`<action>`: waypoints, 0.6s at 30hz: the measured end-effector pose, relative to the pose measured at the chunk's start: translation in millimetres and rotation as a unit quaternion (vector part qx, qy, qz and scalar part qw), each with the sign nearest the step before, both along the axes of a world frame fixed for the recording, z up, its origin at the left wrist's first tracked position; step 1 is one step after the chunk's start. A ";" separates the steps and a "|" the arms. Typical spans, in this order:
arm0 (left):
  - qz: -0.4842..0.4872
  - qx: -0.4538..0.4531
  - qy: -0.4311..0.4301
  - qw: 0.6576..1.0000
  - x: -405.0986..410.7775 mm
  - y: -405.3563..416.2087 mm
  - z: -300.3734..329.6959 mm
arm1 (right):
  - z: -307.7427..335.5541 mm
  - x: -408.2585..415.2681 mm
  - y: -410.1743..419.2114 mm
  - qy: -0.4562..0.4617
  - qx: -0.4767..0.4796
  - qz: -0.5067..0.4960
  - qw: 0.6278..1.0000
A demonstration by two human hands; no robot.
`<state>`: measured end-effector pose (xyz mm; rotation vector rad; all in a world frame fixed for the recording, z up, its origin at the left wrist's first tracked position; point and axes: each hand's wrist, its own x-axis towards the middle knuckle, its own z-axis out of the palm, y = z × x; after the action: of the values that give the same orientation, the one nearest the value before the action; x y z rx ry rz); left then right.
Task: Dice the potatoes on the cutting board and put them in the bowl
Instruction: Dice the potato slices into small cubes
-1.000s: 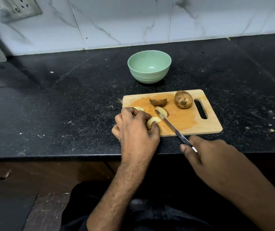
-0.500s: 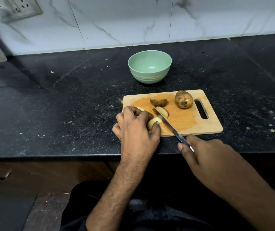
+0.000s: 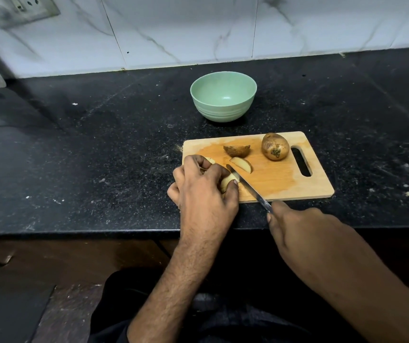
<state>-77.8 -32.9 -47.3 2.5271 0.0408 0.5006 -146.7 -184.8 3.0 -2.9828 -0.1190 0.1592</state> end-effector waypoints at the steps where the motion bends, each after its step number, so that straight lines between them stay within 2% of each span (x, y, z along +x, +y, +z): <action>1: 0.000 -0.002 -0.001 1.000 0.1 0.3 -0.3 | -1.1 2.5 0.7 0.003 0.002 0.000 1.000; 6: 0.009 -0.005 -0.004 1.000 -0.4 0.0 -1.1 | -1.9 7.7 -0.4 0.030 0.010 0.014 0.999; 12: 0.013 -0.007 -0.004 1.000 -0.9 -0.3 -3.0 | 5.5 -23.3 -17.3 0.096 0.011 -0.011 0.995; 18: 0.011 -0.012 -0.006 1.000 -2.8 -0.5 -3.9 | 11.6 -32.7 -30.2 0.097 0.009 -0.012 0.995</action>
<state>-80.6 -33.4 -51.2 2.5025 0.0704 0.5220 -179.3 -215.1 14.6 -2.9305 -0.0604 0.4410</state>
